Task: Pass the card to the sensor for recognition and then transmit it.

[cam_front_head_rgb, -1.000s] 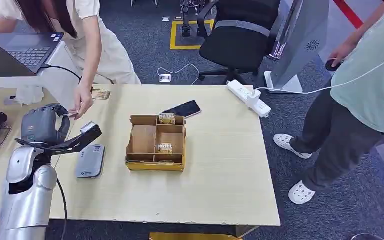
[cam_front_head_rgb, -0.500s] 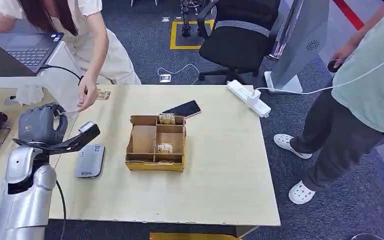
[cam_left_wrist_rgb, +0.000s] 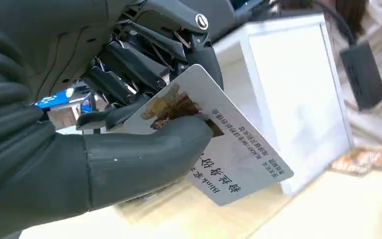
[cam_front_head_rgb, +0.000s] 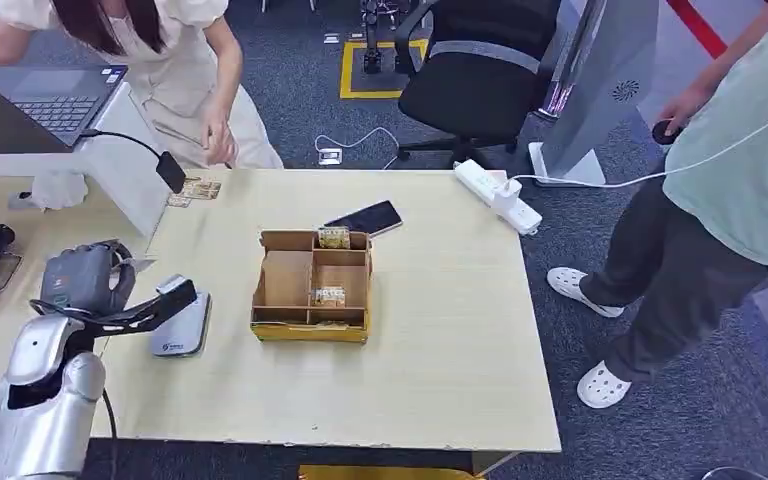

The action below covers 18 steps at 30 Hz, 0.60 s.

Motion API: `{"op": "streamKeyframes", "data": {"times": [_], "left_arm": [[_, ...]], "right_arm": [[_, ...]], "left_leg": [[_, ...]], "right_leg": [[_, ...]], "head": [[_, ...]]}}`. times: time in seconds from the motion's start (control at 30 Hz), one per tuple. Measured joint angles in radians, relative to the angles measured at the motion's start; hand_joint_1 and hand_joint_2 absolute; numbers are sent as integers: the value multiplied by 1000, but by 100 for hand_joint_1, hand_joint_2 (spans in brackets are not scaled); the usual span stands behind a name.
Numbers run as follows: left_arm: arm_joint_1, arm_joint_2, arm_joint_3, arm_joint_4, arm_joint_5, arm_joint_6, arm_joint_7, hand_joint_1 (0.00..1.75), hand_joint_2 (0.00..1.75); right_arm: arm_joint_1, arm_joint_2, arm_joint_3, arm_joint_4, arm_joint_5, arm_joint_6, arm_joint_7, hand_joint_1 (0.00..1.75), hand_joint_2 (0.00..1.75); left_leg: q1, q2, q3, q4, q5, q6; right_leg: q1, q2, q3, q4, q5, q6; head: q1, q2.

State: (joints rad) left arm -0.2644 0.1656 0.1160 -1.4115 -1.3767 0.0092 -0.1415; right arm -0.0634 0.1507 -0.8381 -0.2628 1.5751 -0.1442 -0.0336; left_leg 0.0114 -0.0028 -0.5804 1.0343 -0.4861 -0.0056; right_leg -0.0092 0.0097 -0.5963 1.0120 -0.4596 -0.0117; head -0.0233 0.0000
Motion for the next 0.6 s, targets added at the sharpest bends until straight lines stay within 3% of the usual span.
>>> {"op": "streamKeyframes", "data": {"times": [0.6], "left_arm": [[88,-20,1,4,-31,33,18,175,175]], "right_arm": [[0,0,-7,0,0,-3,-5,0,0]], "left_leg": [[0,0,0,0,0,0]], "right_leg": [[0,-1,0,0,0,0]], "head": [[0,0]]}}
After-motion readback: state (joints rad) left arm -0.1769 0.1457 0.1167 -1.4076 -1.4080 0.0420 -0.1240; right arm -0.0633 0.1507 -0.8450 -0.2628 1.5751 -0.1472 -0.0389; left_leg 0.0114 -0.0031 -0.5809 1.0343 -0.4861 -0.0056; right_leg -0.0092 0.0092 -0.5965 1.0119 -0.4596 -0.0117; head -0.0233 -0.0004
